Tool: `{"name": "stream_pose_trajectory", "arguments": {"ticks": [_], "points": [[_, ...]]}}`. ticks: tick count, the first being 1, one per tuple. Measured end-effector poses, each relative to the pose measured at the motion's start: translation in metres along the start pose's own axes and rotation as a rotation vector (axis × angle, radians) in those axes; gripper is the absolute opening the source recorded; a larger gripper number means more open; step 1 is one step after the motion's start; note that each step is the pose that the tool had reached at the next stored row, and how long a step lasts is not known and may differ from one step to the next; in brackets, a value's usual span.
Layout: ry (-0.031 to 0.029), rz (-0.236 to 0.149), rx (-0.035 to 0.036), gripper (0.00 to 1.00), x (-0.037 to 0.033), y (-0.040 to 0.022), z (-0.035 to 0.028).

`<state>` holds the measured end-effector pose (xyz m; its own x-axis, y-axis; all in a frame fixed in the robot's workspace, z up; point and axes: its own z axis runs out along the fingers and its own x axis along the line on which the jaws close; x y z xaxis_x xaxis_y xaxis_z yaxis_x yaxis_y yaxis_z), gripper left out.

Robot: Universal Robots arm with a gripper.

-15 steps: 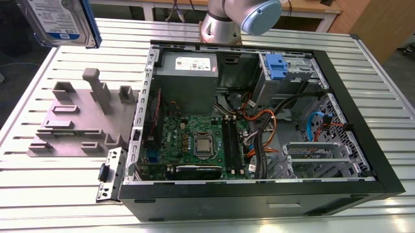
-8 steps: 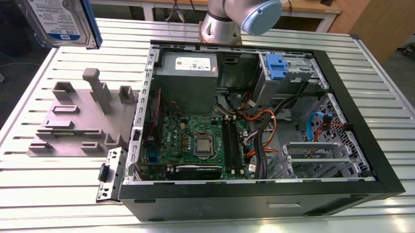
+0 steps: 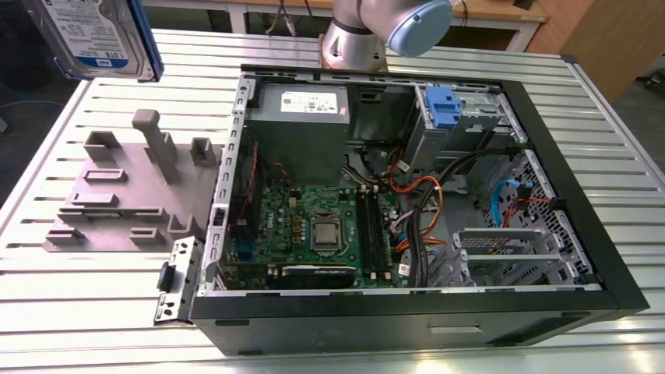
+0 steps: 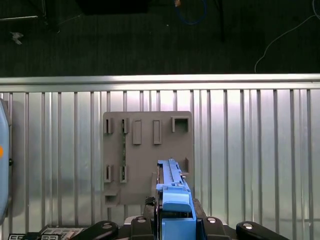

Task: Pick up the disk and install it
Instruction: 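Pick up the disk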

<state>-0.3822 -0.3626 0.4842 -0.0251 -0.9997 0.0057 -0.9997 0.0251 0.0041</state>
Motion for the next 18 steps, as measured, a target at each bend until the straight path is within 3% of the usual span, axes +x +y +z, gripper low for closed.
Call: {"name": "stream_pose_trajectory", "arguments": {"ticks": [18], "points": [[0.0006, 0.000, 0.0001, 0.36, -0.0007, -0.0338, -0.0001]]}}
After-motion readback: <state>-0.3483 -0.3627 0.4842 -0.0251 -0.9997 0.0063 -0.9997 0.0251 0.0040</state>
